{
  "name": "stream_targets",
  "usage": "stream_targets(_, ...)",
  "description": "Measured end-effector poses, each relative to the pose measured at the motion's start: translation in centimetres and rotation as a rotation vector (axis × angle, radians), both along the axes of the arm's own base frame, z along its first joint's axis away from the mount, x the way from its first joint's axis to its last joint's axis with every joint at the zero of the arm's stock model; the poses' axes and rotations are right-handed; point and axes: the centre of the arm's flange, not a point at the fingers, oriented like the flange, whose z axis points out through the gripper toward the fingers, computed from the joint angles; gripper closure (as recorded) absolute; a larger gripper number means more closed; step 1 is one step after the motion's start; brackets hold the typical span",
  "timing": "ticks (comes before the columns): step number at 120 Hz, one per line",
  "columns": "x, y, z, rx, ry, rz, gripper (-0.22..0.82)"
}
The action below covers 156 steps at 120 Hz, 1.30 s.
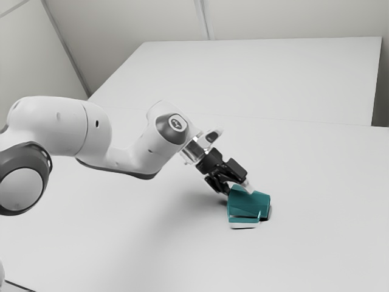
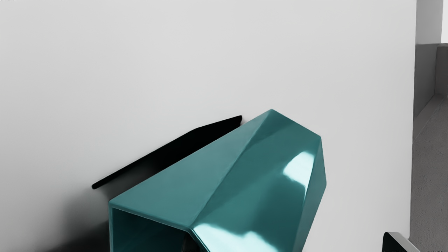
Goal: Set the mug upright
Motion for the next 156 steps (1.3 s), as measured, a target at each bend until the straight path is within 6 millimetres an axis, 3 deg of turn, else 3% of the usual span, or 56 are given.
stream_targets(37,-0.1,-0.7,0.5,-0.023,-0.012,-0.003,0.55)
stream_targets(56,0.2,-1.1,1.0,-0.029,-0.026,-0.009,0.68)
stream_targets(85,-0.1,-2.3,2.2,-0.05,-0.046,-0.015,0.75)
stream_targets(105,-0.2,-1.8,4.0,-0.036,-0.079,-0.022,0.77)
stream_targets(127,0.4,1.4,6.8,0.075,-0.152,-0.065,0.77)
stream_targets(156,2.0,7.5,8.7,0.254,-0.204,-0.111,0.77)
